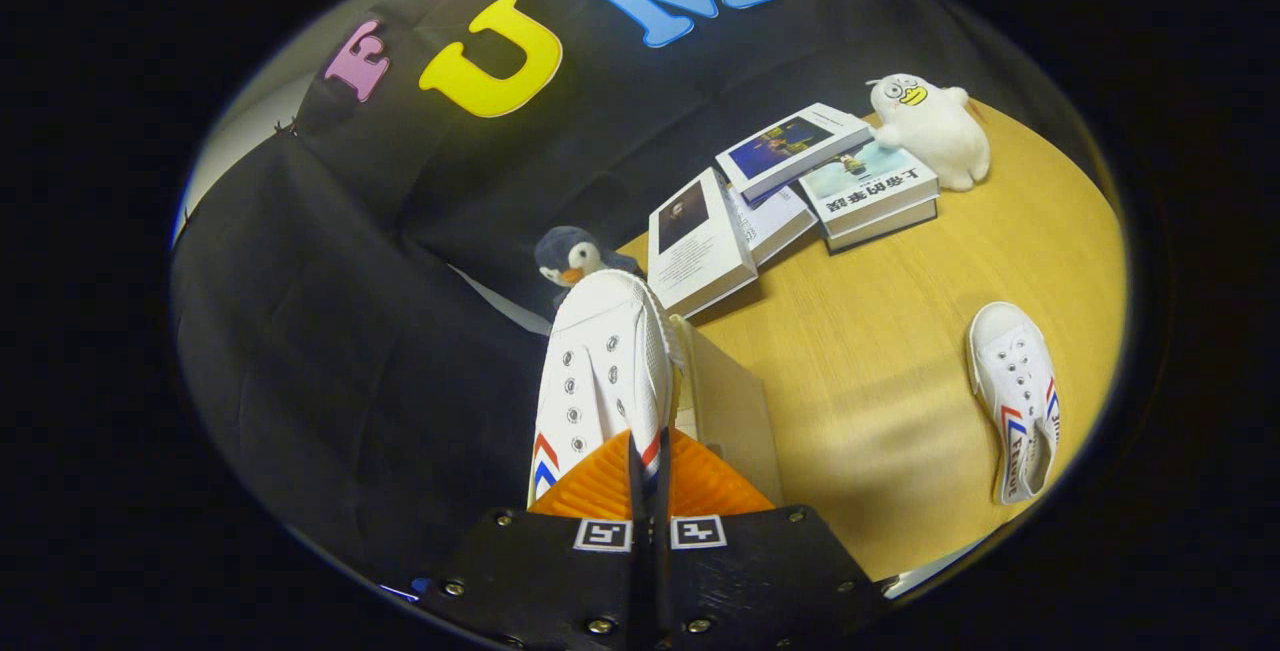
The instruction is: Open the storage box then place both shoes into the box .Put the left shoe in first, then the right shoe, with the right side of both shoes facing outward in a uniform manner.
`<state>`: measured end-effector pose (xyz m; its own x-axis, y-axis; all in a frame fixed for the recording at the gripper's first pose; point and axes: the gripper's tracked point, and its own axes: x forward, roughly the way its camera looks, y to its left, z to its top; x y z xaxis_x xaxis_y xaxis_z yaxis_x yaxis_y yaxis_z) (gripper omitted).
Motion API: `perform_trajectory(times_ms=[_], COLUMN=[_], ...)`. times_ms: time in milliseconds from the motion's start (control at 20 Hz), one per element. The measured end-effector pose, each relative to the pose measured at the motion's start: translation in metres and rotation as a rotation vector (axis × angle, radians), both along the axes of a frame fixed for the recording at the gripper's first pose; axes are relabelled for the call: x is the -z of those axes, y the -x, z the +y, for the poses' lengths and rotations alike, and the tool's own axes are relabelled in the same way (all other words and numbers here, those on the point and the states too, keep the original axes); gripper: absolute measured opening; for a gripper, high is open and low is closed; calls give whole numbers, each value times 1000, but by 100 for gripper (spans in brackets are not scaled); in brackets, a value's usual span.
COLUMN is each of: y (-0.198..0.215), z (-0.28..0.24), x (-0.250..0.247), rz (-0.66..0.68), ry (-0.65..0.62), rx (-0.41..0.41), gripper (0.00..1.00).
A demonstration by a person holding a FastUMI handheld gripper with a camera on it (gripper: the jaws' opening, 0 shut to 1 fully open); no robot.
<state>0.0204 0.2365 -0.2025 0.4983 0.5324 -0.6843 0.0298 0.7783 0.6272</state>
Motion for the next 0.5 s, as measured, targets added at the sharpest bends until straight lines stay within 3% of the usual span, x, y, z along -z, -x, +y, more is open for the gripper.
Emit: perform_trajectory(times_ms=[500], y=[24], z=[74], x=[58], rz=[66], ry=[141], rx=[-115], gripper=[0])
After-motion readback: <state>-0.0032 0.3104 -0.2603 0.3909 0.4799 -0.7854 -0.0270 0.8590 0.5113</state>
